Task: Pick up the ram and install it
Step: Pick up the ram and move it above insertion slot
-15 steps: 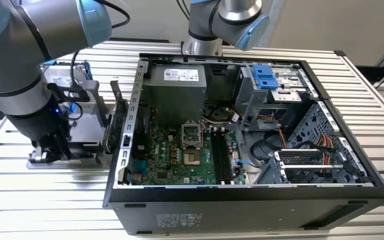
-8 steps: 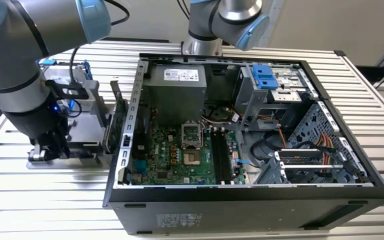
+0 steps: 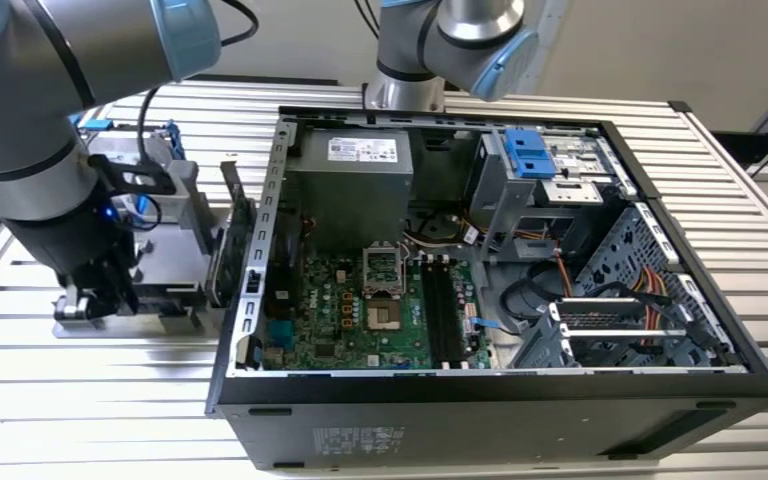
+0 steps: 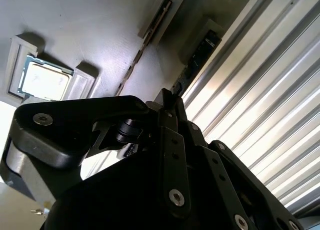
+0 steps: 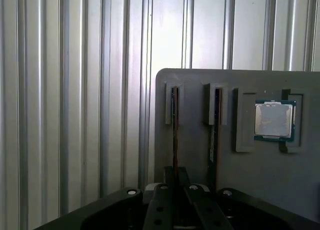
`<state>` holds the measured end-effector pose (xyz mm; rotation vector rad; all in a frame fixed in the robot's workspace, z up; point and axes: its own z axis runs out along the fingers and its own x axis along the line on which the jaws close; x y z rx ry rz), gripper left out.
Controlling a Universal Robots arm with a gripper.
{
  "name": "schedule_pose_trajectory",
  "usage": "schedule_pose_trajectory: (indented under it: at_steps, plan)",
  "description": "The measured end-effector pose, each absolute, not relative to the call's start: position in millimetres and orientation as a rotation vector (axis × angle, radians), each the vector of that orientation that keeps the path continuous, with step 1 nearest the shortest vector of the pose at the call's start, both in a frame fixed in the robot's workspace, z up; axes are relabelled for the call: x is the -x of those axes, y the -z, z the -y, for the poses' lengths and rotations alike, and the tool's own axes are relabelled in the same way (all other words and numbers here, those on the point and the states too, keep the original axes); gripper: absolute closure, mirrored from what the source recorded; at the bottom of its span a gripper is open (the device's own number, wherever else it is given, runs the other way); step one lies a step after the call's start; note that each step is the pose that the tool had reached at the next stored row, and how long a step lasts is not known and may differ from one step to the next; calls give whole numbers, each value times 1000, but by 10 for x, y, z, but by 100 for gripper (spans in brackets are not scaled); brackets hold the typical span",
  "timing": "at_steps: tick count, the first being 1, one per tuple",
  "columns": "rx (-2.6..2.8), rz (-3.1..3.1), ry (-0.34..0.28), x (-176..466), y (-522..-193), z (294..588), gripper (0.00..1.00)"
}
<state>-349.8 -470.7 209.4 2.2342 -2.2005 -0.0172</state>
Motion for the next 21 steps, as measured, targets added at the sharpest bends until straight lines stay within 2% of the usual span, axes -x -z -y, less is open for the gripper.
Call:
schedule_pose_trajectory:
  at_steps: [21]
  plan:
    - [-2234,2200,17,3498,-2219,4707,100]
